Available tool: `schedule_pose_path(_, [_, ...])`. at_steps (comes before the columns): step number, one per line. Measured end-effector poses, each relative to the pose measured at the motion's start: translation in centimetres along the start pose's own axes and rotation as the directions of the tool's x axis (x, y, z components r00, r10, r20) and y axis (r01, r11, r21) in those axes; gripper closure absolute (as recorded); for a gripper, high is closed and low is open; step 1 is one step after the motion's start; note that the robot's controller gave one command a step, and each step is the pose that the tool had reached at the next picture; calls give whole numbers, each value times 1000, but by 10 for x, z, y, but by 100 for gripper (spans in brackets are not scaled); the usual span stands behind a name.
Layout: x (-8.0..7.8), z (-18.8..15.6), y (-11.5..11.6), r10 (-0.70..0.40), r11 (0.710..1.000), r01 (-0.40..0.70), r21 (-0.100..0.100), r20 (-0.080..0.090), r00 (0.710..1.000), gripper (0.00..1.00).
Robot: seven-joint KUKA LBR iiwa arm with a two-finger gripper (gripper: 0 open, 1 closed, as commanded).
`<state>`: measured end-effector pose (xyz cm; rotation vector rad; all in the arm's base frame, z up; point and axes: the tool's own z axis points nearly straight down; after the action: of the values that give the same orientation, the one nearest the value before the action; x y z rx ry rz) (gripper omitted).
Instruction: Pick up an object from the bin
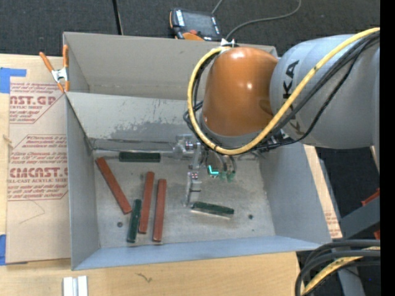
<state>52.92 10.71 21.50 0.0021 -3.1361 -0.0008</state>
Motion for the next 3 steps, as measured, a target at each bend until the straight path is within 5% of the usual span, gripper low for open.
schedule_pose_path(1, [16, 81, -48, 142, 990, -142, 2, -1, 990, 0])
schedule_pose_path(2, [45, 148, -116, 74, 997, -74, 2, 5, 997, 0])
schedule_pose_path(3, [44, 145, -113, 67, 998, -67, -1, 5, 998, 100])
